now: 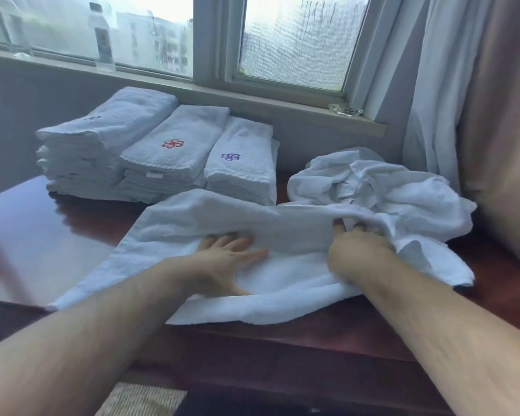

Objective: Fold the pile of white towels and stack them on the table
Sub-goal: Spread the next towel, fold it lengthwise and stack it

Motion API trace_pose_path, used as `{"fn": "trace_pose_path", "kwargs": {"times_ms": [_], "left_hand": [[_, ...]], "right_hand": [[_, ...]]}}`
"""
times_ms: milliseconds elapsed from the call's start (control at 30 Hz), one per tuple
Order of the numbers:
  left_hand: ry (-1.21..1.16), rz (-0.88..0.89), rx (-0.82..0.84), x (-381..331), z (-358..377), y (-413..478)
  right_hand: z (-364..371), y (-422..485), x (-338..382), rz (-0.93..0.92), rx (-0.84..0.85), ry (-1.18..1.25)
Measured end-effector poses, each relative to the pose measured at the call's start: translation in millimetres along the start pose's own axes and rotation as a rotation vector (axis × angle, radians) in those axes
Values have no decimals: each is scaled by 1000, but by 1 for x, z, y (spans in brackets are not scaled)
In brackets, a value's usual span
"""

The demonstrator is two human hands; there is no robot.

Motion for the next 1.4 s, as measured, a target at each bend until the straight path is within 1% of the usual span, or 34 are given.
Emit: {"fn": "trace_pose_path", "kwargs": {"times_ms": [33,100,133,200,300,333,367,433,467,500,533,600,633,667,700,733,800,867,933,1000,1033,1067,1100,1167,1233,1267,1333,1367,1400], "left_hand": [[-2,1,-6,0,1,-1],[17,5,8,0,1,-4],[17,-12,20,-2,0,-7],[-31,-113,8,-9,-6,-6],[-87,-338,-134,-39,-26,14],[-72,-368,-199,-53,-31,22],[-81,-336,-275,-67,-32,30],[-204,-116,-390,-94,-23,41],[-257,-4,-386,-103,-15,43],[-258,66,-348,-110,-6,44],[-215,92,-303,-112,2,47],[-103,88,-242,-110,12,54],[-73,93,-218,-109,15,56],[-59,103,-197,-108,17,58],[-49,112,-179,-108,18,58],[-38,121,-162,-107,19,57],[-13,143,-137,-104,19,54],[-6,146,-116,-99,19,50],[-46,80,-108,-93,16,48],[-97,-26,-99,-88,14,50],[-105,-67,-95,-86,14,50],[-105,-95,-94,-86,13,51],[-98,-112,-88,-85,12,52],[-59,-136,-42,-87,9,55],[-26,-190,-4,-95,2,62],[-33,-231,-25,-102,-2,66],[-88,-262,-148,-115,-6,69],[-107,-217,-220,-121,-3,68],[-122,-142,-268,-125,4,67]], "right_hand": [[4,1,1,7,-26,-13],[14,5,-2,-55,-107,-61],[17,6,-5,-95,-138,-27],[19,7,-12,-143,-216,90],[20,3,-24,-179,-358,303],[20,1,-29,-163,-395,407],[20,-1,-35,-128,-403,488],[21,-3,-46,-82,-310,500],[19,-4,-51,-73,-238,459],[17,-6,-56,-71,-156,395],[13,-8,-61,-62,-63,327],[4,-13,-67,-29,168,189],[2,-14,-69,-21,250,126],[0,-11,-69,-22,276,85],[0,-6,-67,-35,246,67],[0,1,-67,-48,169,109],[3,19,-69,-77,-45,337],[7,29,-66,-208,-175,555],[13,34,-63,-288,-313,660],[21,35,-63,-271,-490,694],[24,33,-63,-242,-542,710],[26,31,-64,-211,-527,709],[27,29,-66,-175,-431,662],[30,22,-71,-138,-172,494],[32,15,-79,-115,0,378],[30,11,-83,-107,47,316],[24,8,-87,-68,105,210],[21,8,-87,-48,88,204],[20,10,-85,-51,20,227]]}}
Point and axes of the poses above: each hand's wrist, its own y-axis towards the middle knuckle, its own z-axis out of the palm, x = y × z, the point moved 2 cm from there along y, towards the middle knuckle, and after that the axes turned 3 degrees about -z, right-handed, at the moved point
